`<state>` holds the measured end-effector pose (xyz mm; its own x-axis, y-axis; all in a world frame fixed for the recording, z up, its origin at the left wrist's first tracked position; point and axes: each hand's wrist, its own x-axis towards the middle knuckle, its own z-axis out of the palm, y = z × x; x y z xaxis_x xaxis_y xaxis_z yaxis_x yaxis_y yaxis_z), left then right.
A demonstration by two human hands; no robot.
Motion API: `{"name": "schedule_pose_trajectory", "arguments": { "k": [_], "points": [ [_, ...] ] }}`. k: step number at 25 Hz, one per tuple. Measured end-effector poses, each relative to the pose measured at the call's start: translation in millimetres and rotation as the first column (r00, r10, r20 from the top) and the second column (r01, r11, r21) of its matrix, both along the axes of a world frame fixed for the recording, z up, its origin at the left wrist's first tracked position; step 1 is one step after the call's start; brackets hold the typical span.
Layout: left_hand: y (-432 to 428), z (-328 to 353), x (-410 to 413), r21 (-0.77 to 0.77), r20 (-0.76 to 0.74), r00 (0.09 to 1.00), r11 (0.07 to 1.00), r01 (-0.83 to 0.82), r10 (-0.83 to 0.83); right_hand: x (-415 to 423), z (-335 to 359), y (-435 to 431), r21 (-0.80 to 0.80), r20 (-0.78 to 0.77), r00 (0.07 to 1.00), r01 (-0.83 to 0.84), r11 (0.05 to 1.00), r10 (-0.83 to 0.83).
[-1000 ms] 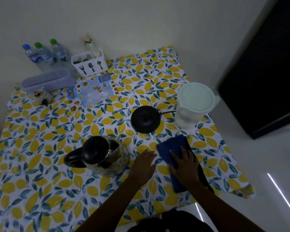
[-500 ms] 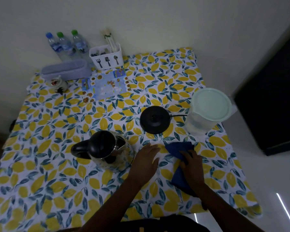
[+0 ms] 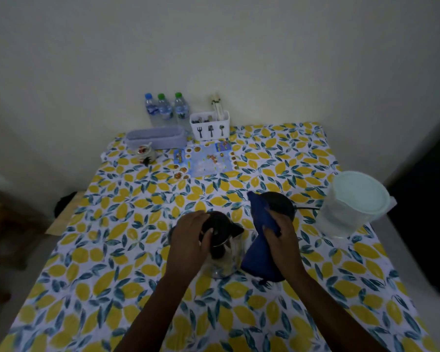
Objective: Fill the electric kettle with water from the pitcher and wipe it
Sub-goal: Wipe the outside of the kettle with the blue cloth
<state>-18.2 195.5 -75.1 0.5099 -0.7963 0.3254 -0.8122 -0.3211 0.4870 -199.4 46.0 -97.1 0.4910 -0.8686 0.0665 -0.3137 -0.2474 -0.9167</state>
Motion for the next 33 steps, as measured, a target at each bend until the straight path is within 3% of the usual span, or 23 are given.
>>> {"name": "schedule_pose_trajectory", "arguments": {
  "k": [2,4,7,9,11,14,16,20,22,25,30,33],
  "points": [
    [12,-5,23,0.106,-0.079,0.993,0.991,-0.078,0.087,33,15,-2,0.015,0.002,0.999,-0.041,0.999,0.041],
    [19,-7,37,0.175,-0.245,0.966,0.984,-0.037,0.080,70,24,1,-0.009,-0.105,0.980,-0.169,0.986,0.167],
    [25,-8,45,0.161,-0.397,0.916,0.987,0.013,0.052,107,28,13,0.005,-0.339,0.878,-0.357,0.934,0.338],
    [26,-7,48,0.156,-0.454,0.886,0.987,-0.022,0.092,113,30,20,0.049,-0.338,0.868,-0.370,0.928,0.364],
    [24,-9,47,0.158,-0.482,0.867,0.986,-0.054,0.125,106,25,26,-0.067,-0.375,0.867,-0.380,0.923,0.330],
    [23,-8,47,0.101,-0.518,0.850,0.993,-0.054,0.099,91,12,49,-0.401,-0.530,0.834,-0.406,0.821,0.154],
    [24,-8,50,0.079,-0.517,0.854,0.996,-0.031,0.068,87,6,62,-0.468,-0.554,0.827,-0.401,0.787,0.092],
    [26,-7,55,0.072,-0.532,0.847,0.997,0.026,0.016,96,8,60,-0.485,-0.497,0.866,-0.334,0.808,0.059],
    [23,-3,55,0.127,-0.507,0.862,0.990,0.053,0.019,108,12,45,-0.406,-0.474,0.877,-0.298,0.864,0.080],
    [13,4,47,0.189,-0.432,0.902,0.974,0.122,-0.030,122,20,17,-0.133,-0.429,0.881,-0.282,0.950,0.201],
    [-2,0,40,0.353,-0.214,0.975,0.927,0.128,-0.053,126,28,-18,0.145,-0.392,0.832,-0.366,0.919,0.393],
    [-6,-3,43,0.386,-0.188,0.981,0.916,0.110,-0.039,119,25,-40,0.290,-0.361,0.811,-0.372,0.882,0.461]
  ]
}}
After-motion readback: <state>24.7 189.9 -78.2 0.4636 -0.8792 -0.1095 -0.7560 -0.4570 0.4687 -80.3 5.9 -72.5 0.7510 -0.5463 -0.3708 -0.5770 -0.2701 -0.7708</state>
